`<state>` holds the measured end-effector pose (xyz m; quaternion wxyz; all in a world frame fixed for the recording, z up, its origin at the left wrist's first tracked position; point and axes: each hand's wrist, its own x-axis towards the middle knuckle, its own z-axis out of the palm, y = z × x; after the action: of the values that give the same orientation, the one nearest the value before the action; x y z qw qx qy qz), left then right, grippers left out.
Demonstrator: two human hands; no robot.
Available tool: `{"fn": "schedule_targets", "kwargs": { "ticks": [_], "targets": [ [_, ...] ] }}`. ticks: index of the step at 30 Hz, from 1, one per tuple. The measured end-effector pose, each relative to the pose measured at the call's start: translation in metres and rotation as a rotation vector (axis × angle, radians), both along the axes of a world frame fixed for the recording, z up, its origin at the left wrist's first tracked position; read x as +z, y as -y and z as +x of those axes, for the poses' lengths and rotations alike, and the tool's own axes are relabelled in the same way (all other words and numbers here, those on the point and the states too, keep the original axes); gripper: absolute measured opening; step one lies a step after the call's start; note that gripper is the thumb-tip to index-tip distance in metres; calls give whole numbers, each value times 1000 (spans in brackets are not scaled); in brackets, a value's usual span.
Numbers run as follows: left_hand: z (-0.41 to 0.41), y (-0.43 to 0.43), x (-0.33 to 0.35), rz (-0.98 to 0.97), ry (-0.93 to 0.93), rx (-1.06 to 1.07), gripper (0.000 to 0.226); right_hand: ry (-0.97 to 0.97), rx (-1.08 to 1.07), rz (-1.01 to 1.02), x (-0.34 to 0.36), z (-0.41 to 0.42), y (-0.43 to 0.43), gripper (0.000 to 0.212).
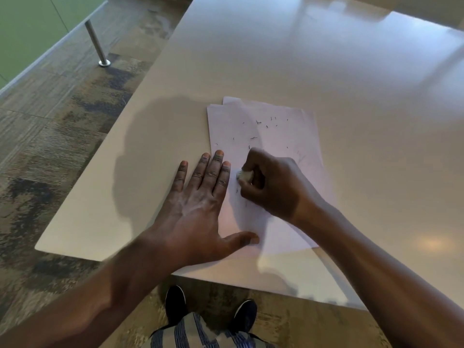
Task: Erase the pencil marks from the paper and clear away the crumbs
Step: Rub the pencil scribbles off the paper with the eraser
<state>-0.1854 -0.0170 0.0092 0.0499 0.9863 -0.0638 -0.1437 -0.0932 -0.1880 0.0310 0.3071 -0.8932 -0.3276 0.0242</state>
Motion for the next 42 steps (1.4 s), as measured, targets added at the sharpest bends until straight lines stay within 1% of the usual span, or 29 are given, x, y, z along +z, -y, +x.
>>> {"fn": "schedule_targets", "kwargs": {
  "ticks": [1, 3, 5, 7, 8, 10, 11, 12, 15, 16, 17, 18, 21, 23, 24, 28, 29, 31, 33, 34, 36, 39, 40, 41, 42],
  "targets": [
    [0, 0, 0, -8, -1, 1, 125, -24, 52, -19, 1, -6, 4, 12],
    [0, -1, -1, -23, 0, 2, 124, -152, 187, -25, 7, -23, 15, 15],
    [0, 0, 0, -24, -4, -3, 123, -228, 231, -14, 12, -37, 27, 19],
    [1, -1, 0, -10, -5, -1, 124, -171, 136, -41, 9, -33, 28, 22],
    [1, 0, 0, 2, -10, -4, 125, -125, 38, -53, 6, -25, 27, 23],
    [1, 0, 0, 14, -18, -8, 126, -43, -151, -79, 3, -6, 25, 20],
    [1, 0, 0, 15, -19, -8, 126, -27, -185, -89, 2, -1, 26, 18],
    [1, 0, 1, 15, -17, -8, 126, -26, -157, -95, 3, -2, 26, 17],
    [0, 0, 0, -2, -14, -3, 126, -128, 116, -69, 9, -26, 28, 18],
    [0, 0, 0, -11, -12, 1, 126, -165, 174, -54, 10, -32, 28, 19],
    [0, 0, 0, -16, -13, 1, 126, -186, 183, -48, 10, -33, 29, 19],
    [0, 0, 0, -15, -13, -2, 125, -181, 137, -45, 8, -29, 29, 19],
    [1, 0, 1, 4, -14, -4, 125, -83, -140, -54, 1, -1, 27, 17],
    [1, 1, 1, 13, -23, -6, 125, 5, -227, -63, -2, 7, 23, 14],
    [1, 1, 2, 11, -25, -7, 125, 15, -198, -69, -2, 3, 20, 14],
    [1, -1, 1, -19, -17, -3, 123, -81, 118, -84, 2, -37, 13, 19],
    [0, -1, 0, -23, -17, -2, 123, -82, 131, -81, 1, -38, 13, 20],
    [0, -1, 1, -17, -14, 1, 124, -43, 15, -43, -2, -23, 14, 18],
    [0, 0, 2, -8, -20, -2, 125, -4, -139, -51, -3, -2, 16, 17],
    [0, 0, 2, -10, -22, -2, 126, 4, -176, -52, -3, 3, 16, 17],
    [0, 1, 2, -14, -17, -3, 126, -1, -136, -44, -1, -7, 16, 18],
    [0, 0, 0, -22, -12, 4, 124, -92, 84, -55, 4, -42, 16, 19],
    [1, 0, 1, -19, -16, 3, 124, -105, 102, -62, 3, -43, 18, 19],
    [1, 0, 1, -9, -19, 0, 124, -82, 57, -65, 1, -36, 20, 19],
    [1, 0, 1, 3, -19, -4, 125, -49, -36, -72, -1, -25, 22, 19]
  ]
}}
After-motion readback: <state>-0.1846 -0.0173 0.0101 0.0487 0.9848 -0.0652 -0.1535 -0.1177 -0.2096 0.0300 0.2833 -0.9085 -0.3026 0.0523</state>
